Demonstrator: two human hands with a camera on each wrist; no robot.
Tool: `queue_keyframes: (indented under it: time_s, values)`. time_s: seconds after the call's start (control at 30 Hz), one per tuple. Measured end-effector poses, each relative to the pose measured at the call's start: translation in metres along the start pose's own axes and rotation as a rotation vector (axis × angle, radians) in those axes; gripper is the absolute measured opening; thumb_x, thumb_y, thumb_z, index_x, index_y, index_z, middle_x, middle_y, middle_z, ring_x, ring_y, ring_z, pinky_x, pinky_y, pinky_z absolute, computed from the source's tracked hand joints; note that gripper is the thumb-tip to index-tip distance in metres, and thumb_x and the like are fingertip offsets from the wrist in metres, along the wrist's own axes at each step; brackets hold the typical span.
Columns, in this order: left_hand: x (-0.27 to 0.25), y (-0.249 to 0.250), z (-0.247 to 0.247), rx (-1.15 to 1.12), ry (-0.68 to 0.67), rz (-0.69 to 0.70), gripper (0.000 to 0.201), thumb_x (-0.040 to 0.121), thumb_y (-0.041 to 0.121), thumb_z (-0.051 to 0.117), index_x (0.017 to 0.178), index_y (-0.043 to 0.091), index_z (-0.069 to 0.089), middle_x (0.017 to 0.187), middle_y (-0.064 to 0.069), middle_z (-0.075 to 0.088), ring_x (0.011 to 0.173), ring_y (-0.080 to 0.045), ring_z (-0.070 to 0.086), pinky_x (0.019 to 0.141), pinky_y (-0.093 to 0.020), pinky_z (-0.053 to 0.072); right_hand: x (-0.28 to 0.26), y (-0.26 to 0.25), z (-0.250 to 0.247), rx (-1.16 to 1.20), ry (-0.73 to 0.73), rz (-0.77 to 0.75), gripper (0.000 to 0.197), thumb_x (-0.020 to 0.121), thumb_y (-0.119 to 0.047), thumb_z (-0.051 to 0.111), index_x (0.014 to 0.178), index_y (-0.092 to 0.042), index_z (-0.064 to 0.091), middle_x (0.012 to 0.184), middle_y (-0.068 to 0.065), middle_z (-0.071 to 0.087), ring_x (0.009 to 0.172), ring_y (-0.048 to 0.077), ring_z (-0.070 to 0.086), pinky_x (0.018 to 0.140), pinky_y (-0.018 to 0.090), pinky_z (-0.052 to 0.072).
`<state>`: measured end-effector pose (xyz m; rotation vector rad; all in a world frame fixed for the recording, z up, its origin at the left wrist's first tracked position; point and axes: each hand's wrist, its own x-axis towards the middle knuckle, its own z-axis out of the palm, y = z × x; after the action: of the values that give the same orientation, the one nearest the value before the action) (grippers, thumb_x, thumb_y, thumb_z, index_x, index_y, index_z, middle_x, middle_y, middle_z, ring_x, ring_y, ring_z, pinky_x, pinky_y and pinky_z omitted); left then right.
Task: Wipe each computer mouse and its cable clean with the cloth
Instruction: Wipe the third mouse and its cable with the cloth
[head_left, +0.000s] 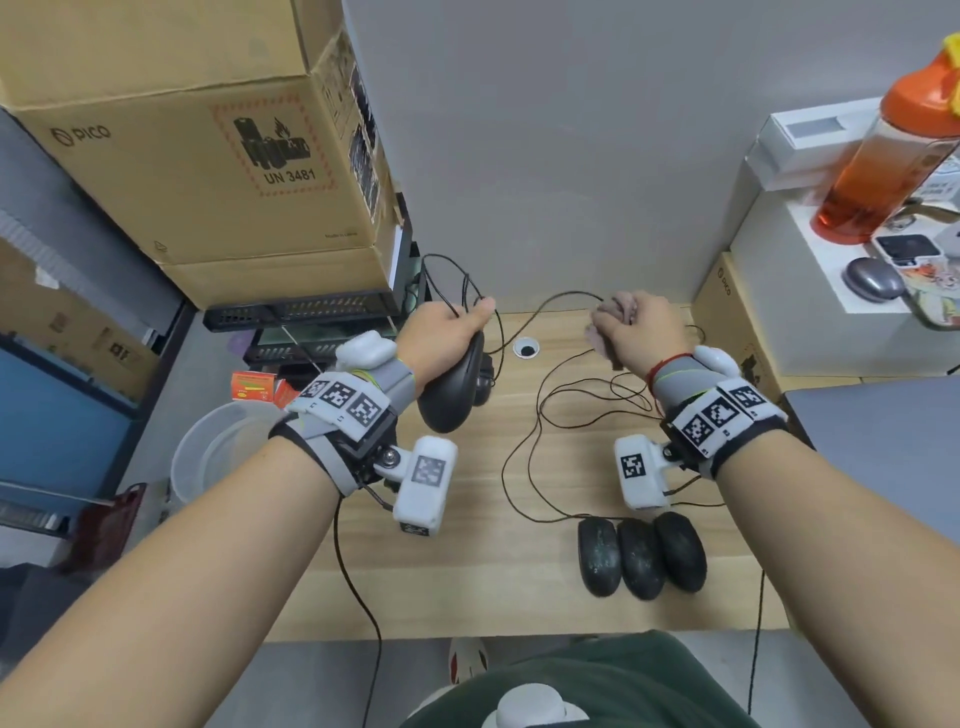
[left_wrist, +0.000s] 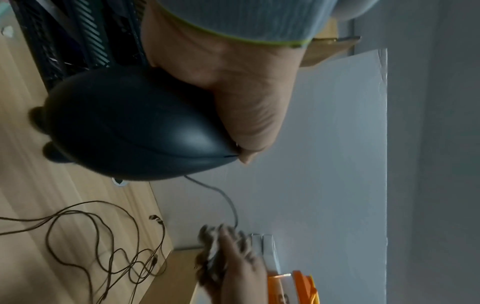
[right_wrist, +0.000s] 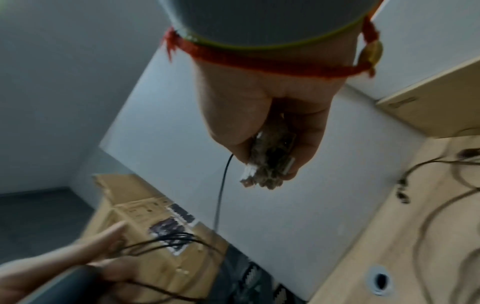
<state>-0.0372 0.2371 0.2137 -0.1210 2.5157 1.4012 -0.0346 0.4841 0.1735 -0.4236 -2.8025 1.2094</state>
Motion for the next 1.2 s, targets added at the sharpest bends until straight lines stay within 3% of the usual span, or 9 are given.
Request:
queue_keyframes:
  time_s: [0.1,0.2,0.27,0.47,0.6,0.8,1.0,1.1,1.2]
  values:
    - [-0.005,0.005,0.017,0.105,-0.038,-0.013,0.074,0.084,0.083,0.044,0.059,0.013,0.046,0.061,-0.002,0.047,0.064,-0.029,0.05,0.073,-0.036,0.042,-0.008,-0.036,-0.002,-0.019,0.031,-0.154,0.029,0.084,-0.037,0.067,0.082,-0.009,0.062,0.08,0.011,0.066,0.082,0.032,0.06,0.077,0.037,0.048]
    - [-0.002,0.01,0.029,0.045,-0.05,-0.059,0.101,0.066,0.101,0.028,0.083,0.011,0.072,0.1,-0.013,0.072,0.103,-0.033,0.065,0.104,-0.044,0.046,-0.02,-0.06,0.001,-0.033,-0.033,-0.306,0.028,0.083,-0.038,0.069,0.081,-0.011,0.062,0.075,0.006,0.065,0.078,0.029,0.059,0.074,0.035,0.047]
    - [0.006,0.008,0.03,-0.041,-0.06,-0.099,0.119,0.056,0.108,0.027,0.1,0.008,0.075,0.11,-0.019,0.073,0.112,-0.036,0.065,0.107,-0.049,0.045,-0.028,-0.068,0.003,-0.057,-0.123,-0.396,0.025,0.084,-0.037,0.071,0.082,-0.014,0.062,0.074,0.003,0.064,0.076,0.026,0.059,0.07,0.033,0.044]
    - [0.002,0.015,0.02,0.009,0.023,0.037,0.039,0.081,0.046,0.045,0.059,0.014,0.049,0.069,-0.01,0.052,0.076,-0.031,0.05,0.074,-0.039,0.039,-0.034,-0.067,0.009,-0.174,-0.261,-0.511,0.019,0.086,-0.034,0.069,0.09,-0.016,0.062,0.086,0.007,0.07,0.088,0.031,0.061,0.074,0.034,0.045]
    - [0.006,0.01,0.014,0.027,0.078,0.067,0.044,0.101,0.032,0.047,0.061,0.015,0.043,0.069,-0.009,0.049,0.075,-0.03,0.045,0.073,-0.04,0.036,-0.031,-0.056,0.015,-0.145,-0.343,-0.456,0.019,0.087,-0.035,0.069,0.094,-0.018,0.062,0.09,0.006,0.071,0.089,0.027,0.063,0.078,0.033,0.048]
    - [0.004,0.002,0.016,0.009,0.048,0.065,0.052,0.087,0.044,0.042,0.081,-0.005,0.057,0.077,-0.016,0.057,0.08,-0.039,0.056,0.084,-0.048,0.046,-0.028,-0.051,0.011,-0.008,-0.54,-0.394,0.021,0.083,-0.007,0.073,0.097,-0.018,0.061,0.08,0.005,0.073,0.069,0.02,0.071,0.071,0.032,0.058]
    - [0.004,0.005,0.022,-0.002,0.026,0.022,0.033,0.1,0.029,0.046,0.072,0.013,0.051,0.072,-0.009,0.049,0.072,-0.025,0.045,0.071,-0.037,0.034,-0.02,-0.038,0.013,0.328,-0.283,-0.205,0.01,0.092,-0.012,0.065,0.087,-0.021,0.067,0.08,0.002,0.075,0.061,0.007,0.067,0.057,0.027,0.052]
    - [0.009,-0.001,0.018,-0.076,0.067,-0.033,0.03,0.099,0.025,0.045,0.072,0.012,0.05,0.077,-0.011,0.048,0.076,-0.025,0.044,0.073,-0.037,0.034,-0.008,-0.02,0.013,0.534,-0.055,-0.064,0.011,0.087,-0.026,0.065,0.096,-0.02,0.068,0.094,0.003,0.075,0.084,0.018,0.073,0.08,0.046,0.059]
    - [0.013,-0.008,0.013,-0.135,0.117,-0.125,0.035,0.1,0.023,0.043,0.066,0.014,0.043,0.076,-0.01,0.047,0.079,-0.028,0.045,0.075,-0.038,0.034,-0.018,-0.03,0.008,0.573,-0.085,-0.114,0.014,0.082,-0.021,0.062,0.094,-0.028,0.061,0.092,0.002,0.073,0.075,0.03,0.069,0.076,0.049,0.058]
